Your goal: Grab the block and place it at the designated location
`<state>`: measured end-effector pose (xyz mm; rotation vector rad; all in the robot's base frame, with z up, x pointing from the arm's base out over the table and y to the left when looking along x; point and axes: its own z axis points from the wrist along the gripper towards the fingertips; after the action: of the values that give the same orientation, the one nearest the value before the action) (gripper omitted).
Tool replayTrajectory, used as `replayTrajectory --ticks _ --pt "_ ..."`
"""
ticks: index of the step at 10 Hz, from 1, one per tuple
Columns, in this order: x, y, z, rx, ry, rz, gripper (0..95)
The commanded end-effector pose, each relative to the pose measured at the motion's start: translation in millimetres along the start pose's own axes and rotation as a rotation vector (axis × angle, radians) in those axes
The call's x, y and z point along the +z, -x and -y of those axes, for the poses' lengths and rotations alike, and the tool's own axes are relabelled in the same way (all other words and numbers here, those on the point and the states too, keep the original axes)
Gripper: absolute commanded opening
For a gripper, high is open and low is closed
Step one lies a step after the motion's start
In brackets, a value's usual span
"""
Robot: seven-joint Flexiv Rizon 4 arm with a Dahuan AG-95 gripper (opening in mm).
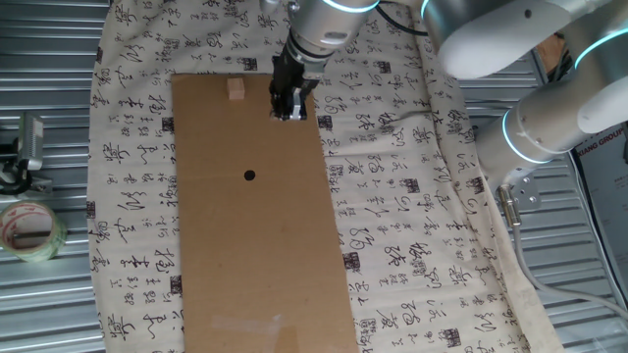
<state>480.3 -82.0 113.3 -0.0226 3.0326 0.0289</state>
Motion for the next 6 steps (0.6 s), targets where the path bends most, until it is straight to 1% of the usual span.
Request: replayTrajectory --ticks 1,6 --pt "-0.4 -0.1 4.0 -0.013 0.007 -0.002 0.0" --pt "-2.9 -1.3 7.7 -0.021 0.008 -0.003 0.0"
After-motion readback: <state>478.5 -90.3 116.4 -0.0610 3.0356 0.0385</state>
